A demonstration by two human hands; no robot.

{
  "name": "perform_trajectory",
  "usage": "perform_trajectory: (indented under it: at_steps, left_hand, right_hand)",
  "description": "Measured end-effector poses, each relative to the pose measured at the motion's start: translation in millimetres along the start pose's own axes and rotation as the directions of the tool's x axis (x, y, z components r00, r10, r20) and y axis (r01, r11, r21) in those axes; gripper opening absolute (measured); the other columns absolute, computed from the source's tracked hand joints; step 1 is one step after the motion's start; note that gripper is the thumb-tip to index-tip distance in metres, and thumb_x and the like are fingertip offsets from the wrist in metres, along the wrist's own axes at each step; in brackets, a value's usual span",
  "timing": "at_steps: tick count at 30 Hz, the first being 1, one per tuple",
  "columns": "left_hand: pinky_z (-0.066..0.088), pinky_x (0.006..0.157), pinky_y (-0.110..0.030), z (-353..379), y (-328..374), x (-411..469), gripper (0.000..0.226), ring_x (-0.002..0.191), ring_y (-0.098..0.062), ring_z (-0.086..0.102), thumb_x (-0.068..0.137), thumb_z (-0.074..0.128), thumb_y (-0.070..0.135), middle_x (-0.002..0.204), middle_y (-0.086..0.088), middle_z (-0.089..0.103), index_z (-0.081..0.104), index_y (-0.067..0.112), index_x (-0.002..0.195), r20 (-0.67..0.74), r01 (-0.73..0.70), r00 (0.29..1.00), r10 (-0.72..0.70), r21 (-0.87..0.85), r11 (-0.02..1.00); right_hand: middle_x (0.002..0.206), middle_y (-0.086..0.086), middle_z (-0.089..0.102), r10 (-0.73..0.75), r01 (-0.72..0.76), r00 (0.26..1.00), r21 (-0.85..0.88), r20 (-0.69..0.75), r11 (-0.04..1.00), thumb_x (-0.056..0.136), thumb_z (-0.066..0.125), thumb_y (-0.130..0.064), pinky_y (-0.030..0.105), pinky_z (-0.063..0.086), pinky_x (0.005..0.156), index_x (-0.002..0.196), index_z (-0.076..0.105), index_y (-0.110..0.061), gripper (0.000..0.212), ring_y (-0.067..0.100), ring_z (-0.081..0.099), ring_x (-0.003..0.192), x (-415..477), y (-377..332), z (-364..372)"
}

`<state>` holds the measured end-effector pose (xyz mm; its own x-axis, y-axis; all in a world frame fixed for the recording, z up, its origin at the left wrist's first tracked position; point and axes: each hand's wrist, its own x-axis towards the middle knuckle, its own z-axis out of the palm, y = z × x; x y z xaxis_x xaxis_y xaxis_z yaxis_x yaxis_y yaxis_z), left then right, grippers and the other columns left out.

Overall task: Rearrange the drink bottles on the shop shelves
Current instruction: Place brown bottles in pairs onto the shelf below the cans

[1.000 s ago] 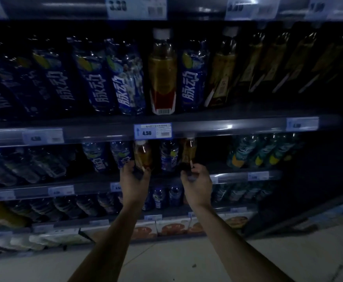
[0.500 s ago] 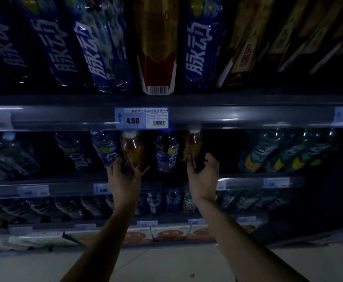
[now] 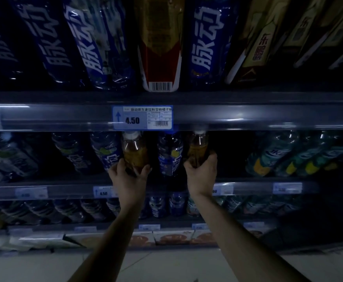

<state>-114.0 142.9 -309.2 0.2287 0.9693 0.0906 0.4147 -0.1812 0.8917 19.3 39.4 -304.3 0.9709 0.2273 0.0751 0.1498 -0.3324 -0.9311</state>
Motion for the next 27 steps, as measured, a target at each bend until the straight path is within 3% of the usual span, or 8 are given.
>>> perform_trajectory:
  at_steps: [4, 8, 10, 13, 18, 23, 27]
  left_hand:
    - [0.039, 0.089, -0.03, 1.8, 0.6, 1.5, 0.06, 0.109, -0.021, 0.047, 0.075, 0.079, 0.025, 0.126, -0.01, 0.045, 0.05, 0.008, 0.125, -0.034, 0.0, 0.999, 0.001, 0.037, 0.999]
    - [0.041, 0.077, -0.029, 4.1, 2.9, 1.2, 0.052, 0.097, -0.015, 0.052, 0.072, 0.079, 0.027, 0.111, -0.002, 0.055, 0.052, 0.014, 0.115, -0.047, 0.004, 0.999, -0.001, 0.051, 0.999]
    - [0.039, 0.065, -0.021, 4.4, 4.5, 0.3, 0.047, 0.09, -0.013, 0.056, 0.071, 0.08, 0.027, 0.102, 0.005, 0.059, 0.05, 0.022, 0.107, -0.048, 0.048, 0.998, -0.047, 0.007, 0.999]
    - [0.036, 0.061, -0.02, 5.1, 7.6, -1.8, 0.053, 0.086, -0.009, 0.055, 0.073, 0.079, 0.029, 0.1, 0.007, 0.062, 0.046, 0.024, 0.114, -0.015, 0.079, 0.997, -0.079, -0.003, 0.997]
    - [0.044, 0.068, -0.027, 3.1, 12.8, 1.2, 0.061, 0.092, -0.016, 0.059, 0.068, 0.083, 0.027, 0.103, 0.004, 0.058, 0.045, 0.021, 0.115, 0.021, 0.121, 0.993, -0.12, -0.053, 0.991]
    - [0.044, 0.08, -0.037, -1.4, 17.2, 5.9, 0.054, 0.101, -0.022, 0.049, 0.071, 0.08, 0.027, 0.121, -0.006, 0.046, 0.052, 0.009, 0.113, 0.087, 0.064, 0.994, -0.069, 0.066, 0.996]
    - [0.049, 0.085, -0.043, -12.2, 16.5, 5.5, 0.054, 0.101, -0.026, 0.053, 0.069, 0.082, 0.024, 0.117, -0.008, 0.05, 0.053, 0.01, 0.112, 0.13, 0.038, 0.991, -0.04, 0.019, 0.999]
  right_hand:
    - [0.115, 0.012, 0.057, 0.015, -0.015, 1.0, 0.014, 0.008, 1.0, 0.074, 0.076, -0.014, 0.04, 0.053, 0.085, 0.121, 0.045, -0.006, 0.057, 0.028, 0.059, 0.102, 0.9, -2.2, -0.1]
    - [0.114, 0.012, 0.06, 0.014, -0.014, 1.0, 0.016, 0.004, 1.0, 0.072, 0.079, -0.014, 0.036, 0.052, 0.085, 0.123, 0.048, -0.005, 0.06, 0.028, 0.06, 0.101, 3.4, -5.0, -0.3]
    - [0.113, 0.012, 0.06, 0.007, -0.007, 1.0, 0.002, 0.014, 1.0, 0.071, 0.079, -0.014, 0.039, 0.053, 0.086, 0.124, 0.049, -0.005, 0.061, 0.028, 0.06, 0.102, 3.9, -5.5, -0.4]
    - [0.109, 0.011, 0.062, 0.013, -0.013, 1.0, 0.02, 0.012, 1.0, 0.069, 0.08, -0.015, 0.041, 0.054, 0.085, 0.12, 0.052, -0.005, 0.059, 0.026, 0.061, 0.099, 4.2, -4.6, -1.5]
    - [0.101, 0.007, 0.064, -0.011, 0.01, 1.0, 0.052, 0.009, 0.999, 0.069, 0.082, -0.021, 0.025, 0.049, 0.075, 0.115, 0.055, -0.008, 0.055, 0.021, 0.062, 0.091, -0.2, 2.5, -7.6]
    - [0.107, 0.005, 0.064, -0.049, 0.048, 0.999, 0.09, 0.009, 0.995, 0.07, 0.084, -0.024, 0.019, 0.047, 0.08, 0.122, 0.054, -0.01, 0.062, 0.016, 0.061, 0.096, -9.2, 7.8, -13.5]
    - [0.11, 0.002, 0.063, -0.063, 0.061, 0.998, 0.106, 0.013, 0.992, 0.071, 0.084, -0.02, 0.001, 0.039, 0.077, 0.128, 0.052, -0.014, 0.066, 0.015, 0.059, 0.099, -18.8, 13.0, -18.6]
